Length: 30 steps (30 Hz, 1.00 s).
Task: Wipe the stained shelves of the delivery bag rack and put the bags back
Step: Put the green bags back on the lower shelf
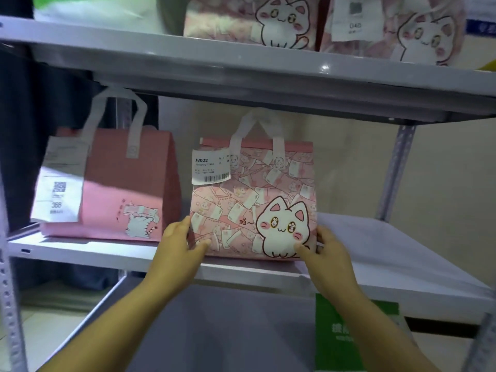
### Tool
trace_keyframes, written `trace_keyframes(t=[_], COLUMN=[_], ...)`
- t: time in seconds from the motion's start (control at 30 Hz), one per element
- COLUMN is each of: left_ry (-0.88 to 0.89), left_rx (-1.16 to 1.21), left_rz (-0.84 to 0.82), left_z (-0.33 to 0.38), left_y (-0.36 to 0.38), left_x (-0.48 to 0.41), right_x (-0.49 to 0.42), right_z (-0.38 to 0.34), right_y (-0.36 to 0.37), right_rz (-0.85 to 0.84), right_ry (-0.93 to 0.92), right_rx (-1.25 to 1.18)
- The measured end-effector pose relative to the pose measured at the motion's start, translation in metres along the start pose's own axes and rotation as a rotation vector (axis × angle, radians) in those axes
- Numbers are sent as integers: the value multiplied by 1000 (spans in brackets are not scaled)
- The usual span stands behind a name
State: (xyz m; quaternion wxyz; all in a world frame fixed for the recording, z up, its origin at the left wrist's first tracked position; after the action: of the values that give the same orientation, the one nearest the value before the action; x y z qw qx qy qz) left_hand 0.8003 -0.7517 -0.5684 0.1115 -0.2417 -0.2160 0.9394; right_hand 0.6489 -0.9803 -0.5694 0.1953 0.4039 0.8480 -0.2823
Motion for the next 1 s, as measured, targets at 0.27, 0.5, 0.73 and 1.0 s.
trace_keyframes(t=[0.27,0.5,0.73,1.0], left_ry=[-4,39,161,167], left_rx=[-26,56,215,260], left_rz=[10,132,-8,-266], left_z=[0,13,44,51], left_y=[-12,-10,34,127], left_x=[-3,16,60,115], right_x=[-1,8,44,96], right_z=[-9,-10,-4,50], right_y=[19,-3,-44,-92], right_rz=[-74,37,105,123], right_ry=[-1,-28,-125,-70], right_rx=[-57,22,56,91])
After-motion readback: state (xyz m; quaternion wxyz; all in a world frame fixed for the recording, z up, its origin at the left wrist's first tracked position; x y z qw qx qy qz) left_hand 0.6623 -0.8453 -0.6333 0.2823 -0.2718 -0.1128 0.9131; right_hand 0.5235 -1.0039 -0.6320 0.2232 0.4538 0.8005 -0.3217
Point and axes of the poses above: each hand's wrist, its own x-axis away from the middle knuckle, its own y-axis out of the palm, z = x × y, the point moved 5 cm from there along -x, towards the middle knuckle, and after that the axes turned 8 degrees about -y, right-handed, at the moved point
